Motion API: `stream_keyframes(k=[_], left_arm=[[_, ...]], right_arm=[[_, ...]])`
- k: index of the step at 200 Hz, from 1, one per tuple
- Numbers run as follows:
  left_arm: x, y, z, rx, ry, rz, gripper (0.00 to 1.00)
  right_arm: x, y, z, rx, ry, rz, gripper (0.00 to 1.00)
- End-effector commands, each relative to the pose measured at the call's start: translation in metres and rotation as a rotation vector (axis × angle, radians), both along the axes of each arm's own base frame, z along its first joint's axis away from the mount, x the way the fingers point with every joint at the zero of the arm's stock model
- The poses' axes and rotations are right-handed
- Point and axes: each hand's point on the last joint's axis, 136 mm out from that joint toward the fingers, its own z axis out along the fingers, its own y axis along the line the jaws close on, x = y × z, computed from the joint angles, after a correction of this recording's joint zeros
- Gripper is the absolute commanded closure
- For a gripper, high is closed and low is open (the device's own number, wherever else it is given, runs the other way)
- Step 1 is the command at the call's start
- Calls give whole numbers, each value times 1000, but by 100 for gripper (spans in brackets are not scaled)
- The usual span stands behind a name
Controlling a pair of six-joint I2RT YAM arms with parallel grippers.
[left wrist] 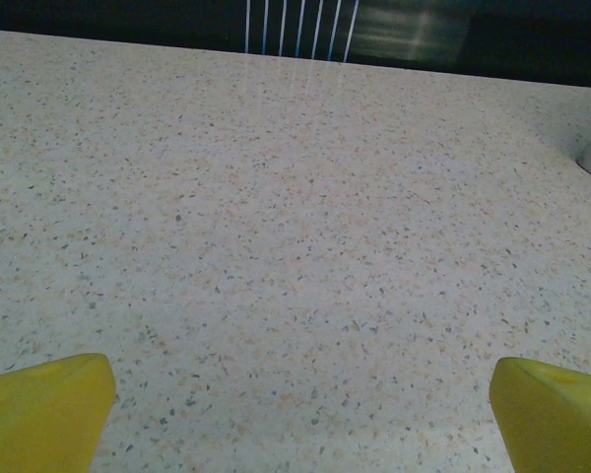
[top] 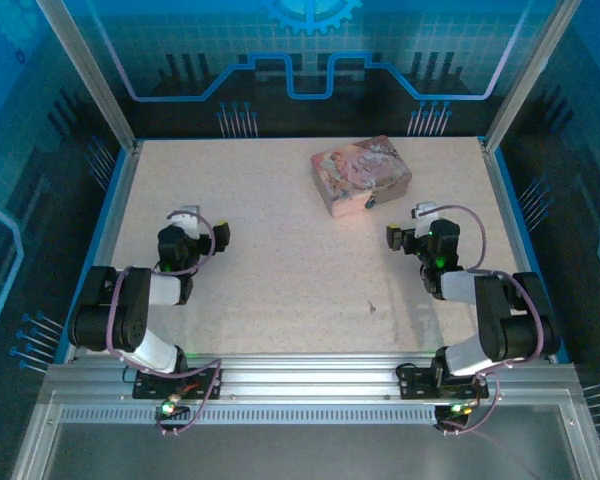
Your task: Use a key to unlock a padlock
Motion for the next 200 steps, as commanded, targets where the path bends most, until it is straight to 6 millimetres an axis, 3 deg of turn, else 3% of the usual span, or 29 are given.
stream_keyframes(k=[1,42,83,125,163,200], left_arm=[[-7,3,25,16,-74,28,1],[-12,11,63,-24,-54,96,1],[-14,4,89,-289,109,160,1],[-9,-34,94,-454,253,77,1],[5,-85,95,-541,303,-33,1],[21,-152,94,-543,351,-165,1]], right_arm=[[-2,-13,27,3,-21,-79,0],[-22,-23,38,67,83,-166,0],[-35,-18,63,124,145,-164,0],[-30,-5,93,201,100,-72,0],[-4,-8,87,385,146,-56,0],[29,-10,82,499,172,-25,0]])
